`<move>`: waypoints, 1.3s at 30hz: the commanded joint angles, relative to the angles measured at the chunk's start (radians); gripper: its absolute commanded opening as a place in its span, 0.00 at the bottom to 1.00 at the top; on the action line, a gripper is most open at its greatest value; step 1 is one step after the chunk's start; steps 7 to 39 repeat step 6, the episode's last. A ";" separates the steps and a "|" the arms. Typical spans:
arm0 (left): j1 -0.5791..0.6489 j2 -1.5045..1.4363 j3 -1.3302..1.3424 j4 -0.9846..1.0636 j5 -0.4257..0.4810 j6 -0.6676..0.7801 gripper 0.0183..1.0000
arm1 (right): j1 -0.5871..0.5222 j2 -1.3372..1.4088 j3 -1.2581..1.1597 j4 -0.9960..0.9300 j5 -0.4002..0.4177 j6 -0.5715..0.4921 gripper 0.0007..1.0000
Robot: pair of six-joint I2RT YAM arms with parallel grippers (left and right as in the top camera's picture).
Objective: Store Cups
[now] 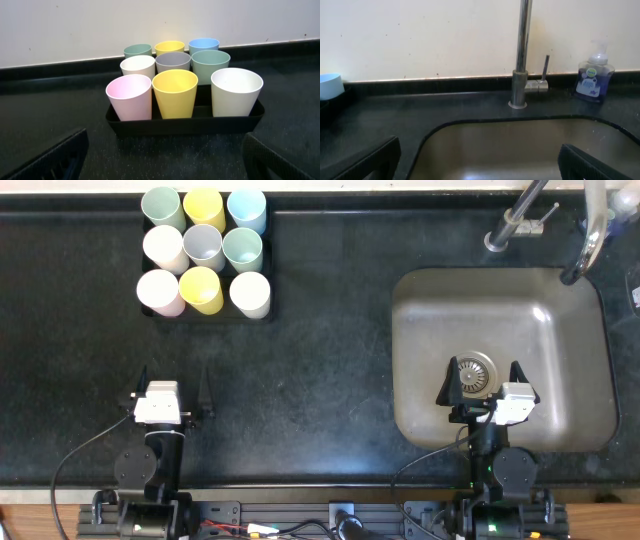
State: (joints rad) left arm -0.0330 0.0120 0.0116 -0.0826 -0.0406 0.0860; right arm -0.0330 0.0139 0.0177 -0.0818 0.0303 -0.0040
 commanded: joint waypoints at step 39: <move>-0.007 -0.009 -0.004 0.001 0.003 0.018 1.00 | -0.004 -0.010 -0.013 0.004 -0.005 -0.003 1.00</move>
